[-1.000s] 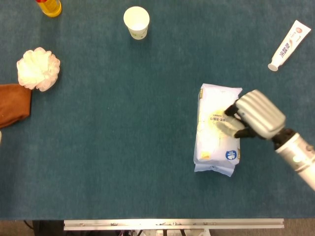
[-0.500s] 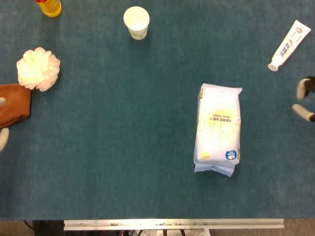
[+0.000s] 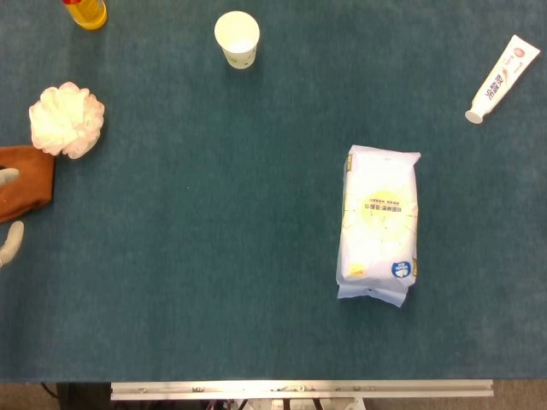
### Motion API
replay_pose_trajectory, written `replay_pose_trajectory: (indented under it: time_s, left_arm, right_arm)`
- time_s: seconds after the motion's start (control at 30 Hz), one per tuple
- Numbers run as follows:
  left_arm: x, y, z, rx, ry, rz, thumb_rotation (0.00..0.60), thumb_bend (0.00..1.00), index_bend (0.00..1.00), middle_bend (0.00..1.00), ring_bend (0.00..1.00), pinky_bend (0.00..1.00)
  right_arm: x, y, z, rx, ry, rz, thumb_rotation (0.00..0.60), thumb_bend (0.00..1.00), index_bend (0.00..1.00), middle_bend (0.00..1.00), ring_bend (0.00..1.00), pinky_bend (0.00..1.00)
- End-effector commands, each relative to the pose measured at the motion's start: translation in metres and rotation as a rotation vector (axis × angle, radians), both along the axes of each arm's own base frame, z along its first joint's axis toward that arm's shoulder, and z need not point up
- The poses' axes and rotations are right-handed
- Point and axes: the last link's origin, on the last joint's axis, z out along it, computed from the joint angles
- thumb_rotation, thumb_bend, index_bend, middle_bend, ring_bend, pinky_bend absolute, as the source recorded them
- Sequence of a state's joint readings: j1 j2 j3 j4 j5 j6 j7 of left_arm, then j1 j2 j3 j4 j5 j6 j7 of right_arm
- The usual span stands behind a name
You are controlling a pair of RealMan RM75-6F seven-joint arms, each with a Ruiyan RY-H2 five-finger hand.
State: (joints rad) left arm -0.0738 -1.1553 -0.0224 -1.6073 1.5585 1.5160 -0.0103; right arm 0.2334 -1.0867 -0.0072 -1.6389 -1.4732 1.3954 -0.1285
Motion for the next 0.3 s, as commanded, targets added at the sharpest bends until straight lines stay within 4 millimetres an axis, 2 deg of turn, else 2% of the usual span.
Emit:
replay_pose_trajectory:
  time_s: [0.03, 0.3]
  left_arm:
    - [0.0002, -0.0008, 0.0005, 0.002, 0.000, -0.001, 0.600, 0.35, 0.24, 0.25, 0.19, 0.25]
    - [-0.0003, -0.0011, -0.0003, -0.001, 0.001, 0.000, 0.600, 0.35, 0.24, 0.25, 0.19, 0.25]
  right_arm:
    - [0.0025, 0.0040, 0.0039, -0.035, -0.016, 0.024, 0.600, 0.08, 0.14, 0.25, 0.17, 0.23]
    - [0.0073, 0.0119, 0.0066, -0.077, -0.040, 0.064, 0.600, 0.08, 0.14, 0.26, 0.17, 0.23]
